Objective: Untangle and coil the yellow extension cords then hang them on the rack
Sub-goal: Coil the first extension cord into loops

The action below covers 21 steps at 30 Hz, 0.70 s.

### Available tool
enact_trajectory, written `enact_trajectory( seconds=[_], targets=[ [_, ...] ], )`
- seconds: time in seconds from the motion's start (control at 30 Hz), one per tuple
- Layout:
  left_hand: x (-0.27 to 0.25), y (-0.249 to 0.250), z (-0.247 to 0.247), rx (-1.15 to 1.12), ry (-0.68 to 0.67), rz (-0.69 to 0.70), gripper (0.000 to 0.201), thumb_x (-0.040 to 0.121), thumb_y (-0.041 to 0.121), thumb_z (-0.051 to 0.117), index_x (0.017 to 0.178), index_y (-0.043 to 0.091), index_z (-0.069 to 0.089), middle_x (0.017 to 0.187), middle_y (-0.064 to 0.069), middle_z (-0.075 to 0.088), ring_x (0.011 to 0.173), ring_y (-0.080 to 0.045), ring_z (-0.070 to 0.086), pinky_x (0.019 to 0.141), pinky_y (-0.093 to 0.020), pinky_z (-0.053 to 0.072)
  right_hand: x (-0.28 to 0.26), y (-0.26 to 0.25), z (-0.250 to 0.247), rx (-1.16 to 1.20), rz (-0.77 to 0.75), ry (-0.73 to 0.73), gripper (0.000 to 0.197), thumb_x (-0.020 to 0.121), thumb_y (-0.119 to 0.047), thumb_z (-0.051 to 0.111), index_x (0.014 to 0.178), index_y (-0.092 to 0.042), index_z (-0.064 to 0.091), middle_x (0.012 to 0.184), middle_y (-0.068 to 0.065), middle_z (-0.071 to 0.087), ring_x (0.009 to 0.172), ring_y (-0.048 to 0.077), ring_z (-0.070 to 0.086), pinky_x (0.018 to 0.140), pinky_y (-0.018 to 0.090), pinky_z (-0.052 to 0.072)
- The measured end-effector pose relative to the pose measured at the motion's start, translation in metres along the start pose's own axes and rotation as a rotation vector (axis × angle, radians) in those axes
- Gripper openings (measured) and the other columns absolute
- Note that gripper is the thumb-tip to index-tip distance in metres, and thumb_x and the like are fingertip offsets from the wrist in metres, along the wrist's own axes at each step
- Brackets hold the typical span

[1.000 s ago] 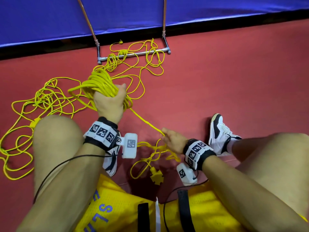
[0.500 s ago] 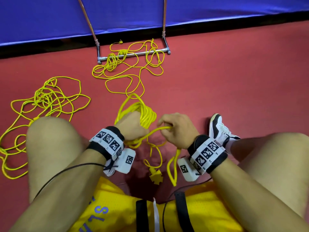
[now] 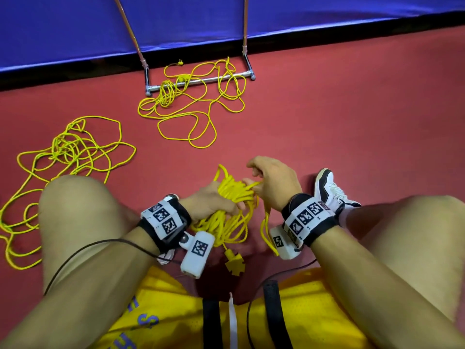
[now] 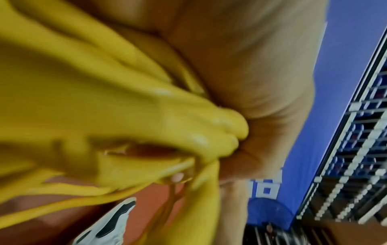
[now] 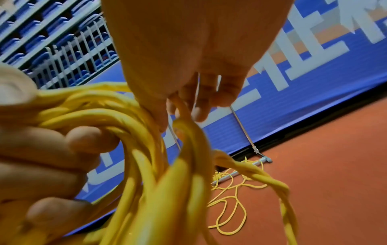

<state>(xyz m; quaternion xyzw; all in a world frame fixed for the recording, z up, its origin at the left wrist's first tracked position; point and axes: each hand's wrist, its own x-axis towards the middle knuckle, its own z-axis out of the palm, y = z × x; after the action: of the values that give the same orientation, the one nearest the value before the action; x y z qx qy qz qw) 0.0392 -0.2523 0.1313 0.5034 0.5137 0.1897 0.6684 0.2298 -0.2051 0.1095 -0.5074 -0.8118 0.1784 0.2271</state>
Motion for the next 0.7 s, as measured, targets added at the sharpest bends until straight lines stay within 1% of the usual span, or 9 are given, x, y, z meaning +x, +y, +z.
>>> enact_trajectory(
  seconds=[0.07, 0.13, 0.2, 0.23, 0.3, 0.43, 0.57, 0.63, 0.7],
  targets=[
    [-0.001, 0.005, -0.01, -0.057, 0.094, 0.005, 0.033, 0.058, 0.005, 0.064, 0.087, -0.011, 0.064, 0.049, -0.002, 0.057, 0.044, -0.014, 0.051, 0.048, -0.023, 0.041, 0.001, 0.001, 0.005, 0.09, 0.061, -0.135, 0.013, 0.083, -0.03, 0.066, 0.096, -0.029, 0.064, 0.082, -0.014, 0.058, 0.086, 0.02, 0.062, 0.076, 0.041, 0.052],
    [-0.003, 0.006, -0.018, -0.107, 0.129, 0.014, 0.042, 0.051, 0.007, 0.067, 0.085, -0.017, 0.061, 0.049, -0.008, 0.055, 0.044, -0.019, 0.052, 0.051, -0.026, 0.039, 0.001, 0.0, 0.013, 0.313, 0.173, -0.2, 0.006, 0.075, -0.028, 0.058, 0.077, -0.033, 0.06, 0.072, -0.009, 0.064, 0.071, 0.018, 0.061, 0.07, 0.04, 0.051],
    [-0.007, 0.006, -0.021, -0.2, 0.114, 0.032, 0.037, 0.046, 0.012, 0.069, 0.076, -0.009, 0.066, 0.049, -0.013, 0.051, 0.043, -0.024, 0.047, 0.054, -0.028, 0.038, 0.002, 0.0, 0.016, 0.538, 0.299, -0.262, 0.001, 0.067, -0.027, 0.057, 0.068, -0.027, 0.057, 0.063, -0.002, 0.059, 0.056, 0.015, 0.05, 0.056, 0.035, 0.043],
    [-0.009, 0.007, -0.02, -0.259, 0.101, 0.05, 0.03, 0.046, 0.012, 0.068, 0.071, -0.003, 0.067, 0.048, -0.013, 0.049, 0.041, -0.024, 0.044, 0.055, -0.029, 0.037, 0.002, 0.0, 0.016, 0.615, 0.322, -0.287, 0.005, 0.065, -0.028, 0.057, 0.065, -0.024, 0.057, 0.061, 0.002, 0.055, 0.055, 0.016, 0.045, 0.054, 0.034, 0.038],
    [-0.011, 0.009, -0.019, -0.326, 0.081, 0.073, 0.028, 0.046, 0.01, 0.066, 0.071, -0.004, 0.063, 0.046, -0.013, 0.047, 0.039, -0.023, 0.042, 0.054, -0.03, 0.035, 0.001, 0.002, 0.017, 0.737, 0.306, -0.334, 0.015, 0.064, -0.035, 0.058, 0.063, -0.021, 0.056, 0.061, 0.004, 0.052, 0.06, 0.019, 0.043, 0.058, 0.035, 0.034],
    [-0.011, 0.014, -0.019, -0.322, 0.149, 0.028, 0.033, 0.048, 0.005, 0.061, 0.077, -0.011, 0.054, 0.044, -0.01, 0.046, 0.039, -0.022, 0.044, 0.058, -0.031, 0.038, 0.0, 0.006, 0.019, 0.887, 0.284, -0.366, 0.022, 0.07, -0.041, 0.064, 0.064, -0.02, 0.058, 0.062, 0.006, 0.05, 0.063, 0.021, 0.043, 0.063, 0.035, 0.033],
    [-0.006, 0.02, -0.041, -0.484, 0.349, -0.128, 0.016, 0.059, 0.006, 0.053, 0.074, 0.003, 0.052, 0.043, -0.005, 0.041, 0.038, -0.019, 0.044, 0.056, -0.029, 0.042, 0.003, 0.017, 0.008, 1.172, 0.391, -0.314, 0.028, 0.07, -0.028, 0.06, 0.084, -0.004, 0.06, 0.06, -0.002, 0.06, 0.052, 0.012, 0.052, 0.053, 0.02, 0.041],
    [-0.003, 0.022, -0.056, -0.527, 0.461, -0.132, 0.006, 0.069, 0.006, 0.05, 0.075, 0.007, 0.051, 0.044, -0.003, 0.04, 0.041, -0.019, 0.043, 0.053, -0.027, 0.042, 0.007, 0.021, 0.005, 1.172, 0.41, -0.274, 0.028, 0.071, -0.024, 0.055, 0.087, -0.001, 0.061, 0.063, 0.002, 0.062, 0.047, 0.012, 0.052, 0.048, 0.018, 0.039],
    [-0.002, 0.022, -0.062, -0.58, 0.515, -0.115, 0.007, 0.07, 0.006, 0.049, 0.077, 0.008, 0.05, 0.044, -0.002, 0.039, 0.042, -0.018, 0.041, 0.056, -0.028, 0.041, 0.007, 0.022, 0.009, 1.115, 0.419, -0.267, 0.023, 0.068, -0.016, 0.052, 0.085, -0.004, 0.062, 0.062, 0.001, 0.057, 0.044, 0.011, 0.046, 0.045, 0.019, 0.034]
  ],
)
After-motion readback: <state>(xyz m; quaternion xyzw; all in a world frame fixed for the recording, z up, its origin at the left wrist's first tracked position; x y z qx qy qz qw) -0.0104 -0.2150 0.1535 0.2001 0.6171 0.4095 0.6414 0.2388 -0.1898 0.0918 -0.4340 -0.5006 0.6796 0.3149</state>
